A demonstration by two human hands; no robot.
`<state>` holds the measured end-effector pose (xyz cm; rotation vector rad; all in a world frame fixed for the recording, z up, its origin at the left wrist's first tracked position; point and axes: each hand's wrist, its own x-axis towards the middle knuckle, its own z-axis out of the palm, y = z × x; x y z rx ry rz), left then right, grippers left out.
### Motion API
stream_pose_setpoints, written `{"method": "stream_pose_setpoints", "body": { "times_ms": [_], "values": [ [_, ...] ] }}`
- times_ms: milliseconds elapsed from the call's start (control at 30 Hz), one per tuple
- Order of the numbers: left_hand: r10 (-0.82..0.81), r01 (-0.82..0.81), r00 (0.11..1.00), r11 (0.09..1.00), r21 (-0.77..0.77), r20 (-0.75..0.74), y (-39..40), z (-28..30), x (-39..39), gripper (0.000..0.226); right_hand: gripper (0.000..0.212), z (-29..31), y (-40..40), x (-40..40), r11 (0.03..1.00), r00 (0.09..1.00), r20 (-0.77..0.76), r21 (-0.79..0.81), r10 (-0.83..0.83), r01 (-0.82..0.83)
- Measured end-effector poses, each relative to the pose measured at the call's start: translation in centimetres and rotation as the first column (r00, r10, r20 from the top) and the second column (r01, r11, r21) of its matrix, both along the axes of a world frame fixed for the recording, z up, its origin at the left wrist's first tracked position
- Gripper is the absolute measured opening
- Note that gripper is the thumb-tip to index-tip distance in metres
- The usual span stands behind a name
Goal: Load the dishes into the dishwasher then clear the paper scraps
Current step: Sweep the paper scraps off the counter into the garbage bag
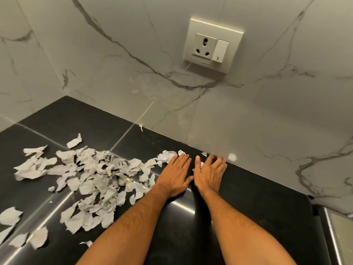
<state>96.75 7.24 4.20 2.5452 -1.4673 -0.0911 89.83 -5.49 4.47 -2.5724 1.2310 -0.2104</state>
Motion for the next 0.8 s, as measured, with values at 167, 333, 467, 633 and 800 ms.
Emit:
{"method": "stream_pose_setpoints", "body": {
  "times_ms": [167, 333, 467, 633, 800],
  "values": [
    [0.034, -0.034, 0.999, 0.998, -0.052, -0.017, 3.9, 0.3, 0.4, 0.069, 0.066, 1.0, 3.9, 1.6, 0.955, 0.956, 0.066, 0.060, 0.286, -0.290],
    [0.113, -0.117, 0.992, 0.990, -0.084, -0.056, 8.8, 1.4, 0.4, 0.067, 0.063, 1.0, 8.8, 2.5, 0.902, 0.916, 0.162, 0.177, 0.368, -0.394],
    [0.155, -0.162, 0.985, 0.982, -0.100, -0.074, 13.2, 2.3, 0.0, 0.068, 0.067, 1.3, 13.5, 2.6, 0.853, 0.894, 0.260, 0.290, 0.366, -0.434],
    [0.181, -0.189, 0.981, 0.971, -0.150, -0.068, 19.1, 3.4, -0.6, 0.071, 0.066, 2.4, 19.6, 2.1, 0.782, 0.861, 0.366, 0.389, 0.354, -0.487],
    [0.168, -0.173, 0.985, 0.964, -0.202, -0.041, 22.1, 5.3, -2.1, 0.070, 0.062, 4.2, 22.0, 0.5, 0.791, 0.825, 0.370, 0.290, 0.426, -0.539]
  ]
}}
